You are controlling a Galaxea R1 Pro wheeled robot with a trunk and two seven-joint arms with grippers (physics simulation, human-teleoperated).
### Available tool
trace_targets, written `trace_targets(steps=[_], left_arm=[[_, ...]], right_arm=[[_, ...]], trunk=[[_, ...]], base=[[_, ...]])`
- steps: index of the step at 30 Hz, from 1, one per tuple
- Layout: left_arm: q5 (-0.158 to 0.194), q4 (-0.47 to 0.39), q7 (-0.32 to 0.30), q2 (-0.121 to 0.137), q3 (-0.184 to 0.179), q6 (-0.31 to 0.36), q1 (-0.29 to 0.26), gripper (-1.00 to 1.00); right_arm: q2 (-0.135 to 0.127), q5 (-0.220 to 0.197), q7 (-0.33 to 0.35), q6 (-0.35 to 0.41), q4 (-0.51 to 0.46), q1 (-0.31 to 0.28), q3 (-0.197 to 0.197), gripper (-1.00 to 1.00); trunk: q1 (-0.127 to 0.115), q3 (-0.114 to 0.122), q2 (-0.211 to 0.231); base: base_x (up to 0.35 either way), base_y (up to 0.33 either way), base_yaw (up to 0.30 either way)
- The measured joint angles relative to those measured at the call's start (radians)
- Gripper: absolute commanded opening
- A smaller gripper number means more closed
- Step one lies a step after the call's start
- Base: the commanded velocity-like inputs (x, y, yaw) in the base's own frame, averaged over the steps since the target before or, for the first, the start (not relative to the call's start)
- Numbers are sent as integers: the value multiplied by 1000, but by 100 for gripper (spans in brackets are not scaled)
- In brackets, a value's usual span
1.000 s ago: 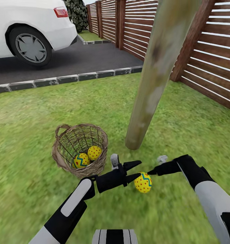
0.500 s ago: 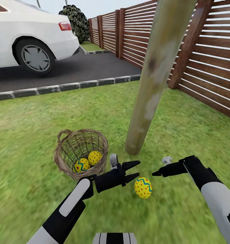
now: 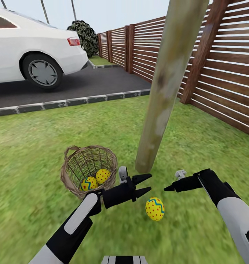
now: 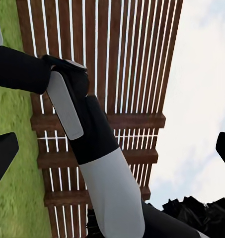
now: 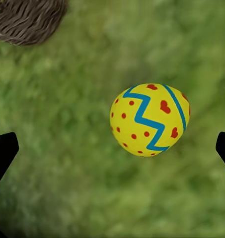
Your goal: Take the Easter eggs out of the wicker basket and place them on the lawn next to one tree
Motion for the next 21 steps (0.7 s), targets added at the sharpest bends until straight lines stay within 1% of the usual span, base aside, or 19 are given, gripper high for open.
trace_targets(steps=[1,12,15,21], left_arm=[[0,1,0,0,0,0,0,100],[-1,6,-4,-1,0,-2,0,100],[-1,9,-3,-2,0,-2,0,100],[0,9,-3,-2,0,0,0,100]], right_arm=[[0,0,0,0,0,0,0,100],[3,5,-1,0,11,3,0,100],[3,6,-3,-1,19,3,0,100],[3,5,-6,-1,22,3,1,100]], trunk=[[0,4,0],[0,4,0],[0,4,0],[0,4,0]], base=[[0,0,0],[0,0,0],[0,170,0],[0,285,0]])
